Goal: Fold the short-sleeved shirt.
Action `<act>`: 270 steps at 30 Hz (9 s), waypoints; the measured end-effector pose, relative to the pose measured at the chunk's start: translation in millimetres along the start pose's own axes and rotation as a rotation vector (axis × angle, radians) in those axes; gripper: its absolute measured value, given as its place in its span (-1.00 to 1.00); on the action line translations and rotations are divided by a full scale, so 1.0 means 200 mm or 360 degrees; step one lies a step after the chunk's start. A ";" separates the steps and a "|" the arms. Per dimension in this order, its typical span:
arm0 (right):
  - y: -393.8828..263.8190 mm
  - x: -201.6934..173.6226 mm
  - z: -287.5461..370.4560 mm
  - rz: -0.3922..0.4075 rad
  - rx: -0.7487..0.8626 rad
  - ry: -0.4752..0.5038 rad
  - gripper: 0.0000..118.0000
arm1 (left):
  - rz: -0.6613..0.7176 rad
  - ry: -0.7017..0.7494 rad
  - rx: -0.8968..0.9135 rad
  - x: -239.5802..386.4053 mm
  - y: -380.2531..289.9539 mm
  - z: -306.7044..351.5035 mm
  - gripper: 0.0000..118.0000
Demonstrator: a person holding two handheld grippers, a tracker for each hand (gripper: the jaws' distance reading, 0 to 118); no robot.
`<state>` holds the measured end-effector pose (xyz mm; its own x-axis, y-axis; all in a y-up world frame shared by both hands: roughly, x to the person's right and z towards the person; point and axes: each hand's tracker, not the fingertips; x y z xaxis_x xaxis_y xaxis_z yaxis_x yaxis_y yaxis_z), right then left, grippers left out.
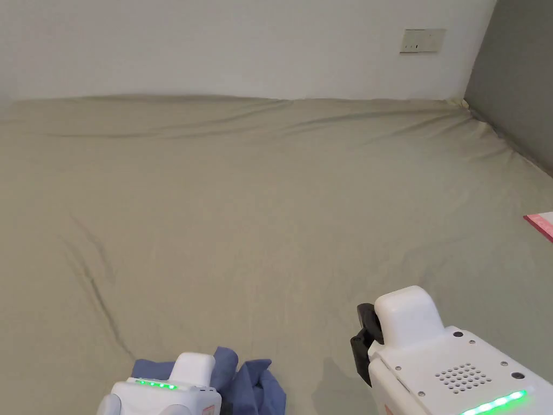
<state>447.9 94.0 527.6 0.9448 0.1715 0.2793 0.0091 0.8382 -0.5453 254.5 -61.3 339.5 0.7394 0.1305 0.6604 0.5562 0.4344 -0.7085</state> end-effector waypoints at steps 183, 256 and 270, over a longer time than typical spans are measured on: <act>0.42 -0.34 0.47 0.0240 0.0834 -0.0245 -0.96 | -0.0108 0.0717 0.1873 0.03 -0.03 1.45 -1.00; 0.36 -0.24 0.41 -0.0265 0.0307 -0.0061 0.81 | -0.0159 0.0599 0.1740 0.20 -0.03 1.29 1.00; 0.35 -0.31 0.44 -0.0212 0.0366 -0.0169 0.81 | -0.0171 0.0598 0.1728 0.22 -0.03 1.28 1.00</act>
<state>361.3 187.4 541.8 0.9004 0.0952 0.4244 0.0448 0.9502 -0.3083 187.4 170.0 436.8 0.8758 -0.1479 0.4595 0.1385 0.9889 0.0544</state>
